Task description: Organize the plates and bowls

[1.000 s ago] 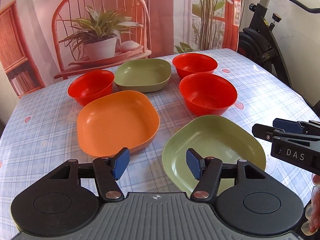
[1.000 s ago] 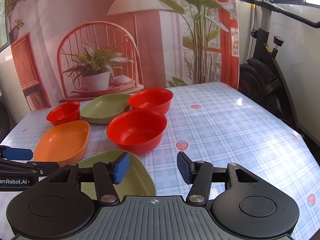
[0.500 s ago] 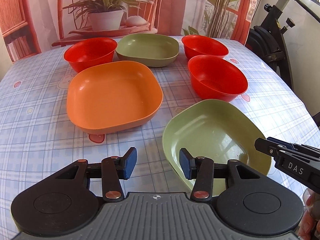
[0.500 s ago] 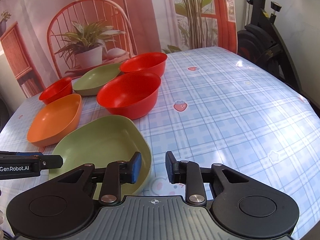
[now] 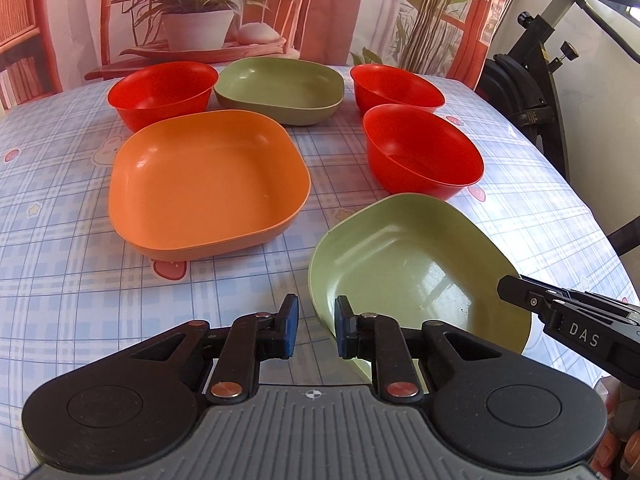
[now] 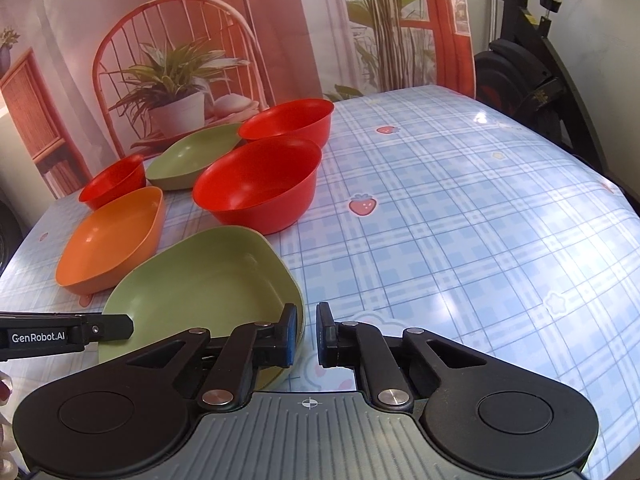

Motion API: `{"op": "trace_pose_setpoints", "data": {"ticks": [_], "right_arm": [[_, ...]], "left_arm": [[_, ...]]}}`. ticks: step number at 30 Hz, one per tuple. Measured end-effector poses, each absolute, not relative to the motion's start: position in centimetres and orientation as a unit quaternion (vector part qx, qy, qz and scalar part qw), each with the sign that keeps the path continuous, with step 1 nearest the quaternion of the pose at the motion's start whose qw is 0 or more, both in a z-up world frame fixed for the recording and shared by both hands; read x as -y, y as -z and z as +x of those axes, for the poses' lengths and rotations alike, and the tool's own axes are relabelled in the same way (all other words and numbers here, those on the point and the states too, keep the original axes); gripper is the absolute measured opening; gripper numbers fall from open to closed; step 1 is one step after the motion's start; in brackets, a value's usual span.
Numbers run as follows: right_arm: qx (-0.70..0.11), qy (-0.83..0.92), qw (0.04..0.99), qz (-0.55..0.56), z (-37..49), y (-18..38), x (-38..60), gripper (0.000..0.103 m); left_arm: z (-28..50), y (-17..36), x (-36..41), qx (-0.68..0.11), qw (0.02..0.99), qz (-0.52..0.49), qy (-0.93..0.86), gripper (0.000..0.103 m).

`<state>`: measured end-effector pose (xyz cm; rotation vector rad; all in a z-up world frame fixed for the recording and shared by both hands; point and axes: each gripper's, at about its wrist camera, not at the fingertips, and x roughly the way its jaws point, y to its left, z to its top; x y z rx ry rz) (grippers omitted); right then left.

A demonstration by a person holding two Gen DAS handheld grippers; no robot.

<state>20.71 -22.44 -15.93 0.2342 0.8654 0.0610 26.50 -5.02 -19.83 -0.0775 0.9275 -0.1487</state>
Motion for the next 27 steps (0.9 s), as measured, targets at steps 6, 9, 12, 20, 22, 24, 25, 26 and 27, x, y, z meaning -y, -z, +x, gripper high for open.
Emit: {"op": "trace_pose_setpoints", "data": {"ticks": [6, 9, 12, 20, 22, 24, 25, 26, 27], "right_arm": [[-0.420, -0.032, 0.900, 0.115, 20.7, 16.1, 22.3, 0.008], [-0.421, -0.034, 0.898, 0.120, 20.8, 16.2, 22.4, 0.008], [-0.420, -0.038, 0.899, 0.118, 20.7, 16.1, 22.2, 0.005], [-0.425, -0.038, 0.896, 0.121, 20.4, 15.6, 22.0, 0.005], [-0.427, -0.038, 0.896, 0.119, 20.3, 15.4, 21.9, 0.005], [-0.429, -0.038, 0.895, 0.118, 20.1, 15.1, 21.6, 0.005], [-0.430, -0.038, 0.894, 0.118, 20.0, 14.9, 21.6, 0.005], [-0.431, -0.039, 0.894, 0.120, 20.0, 14.7, 21.5, 0.005], [-0.432, -0.040, 0.892, 0.122, 19.9, 14.6, 21.4, 0.006]], "left_arm": [[26.4, 19.8, 5.3, -0.438, 0.896, -0.024, 0.073, 0.012], [26.4, 19.8, 5.1, -0.438, 0.895, -0.032, 0.074, 0.012], [26.3, 19.7, 5.1, -0.436, 0.897, -0.025, 0.070, 0.012], [25.8, 19.2, 5.0, -0.430, 0.900, -0.021, 0.074, 0.011], [25.7, 19.0, 4.9, -0.428, 0.901, -0.021, 0.073, 0.011], [25.6, 18.8, 4.7, -0.425, 0.902, -0.024, 0.074, 0.011], [25.5, 18.7, 4.5, -0.424, 0.902, -0.027, 0.074, 0.011], [25.5, 18.5, 4.4, -0.424, 0.902, -0.030, 0.074, 0.011], [25.4, 18.3, 4.2, -0.423, 0.903, -0.032, 0.074, 0.011]]}}
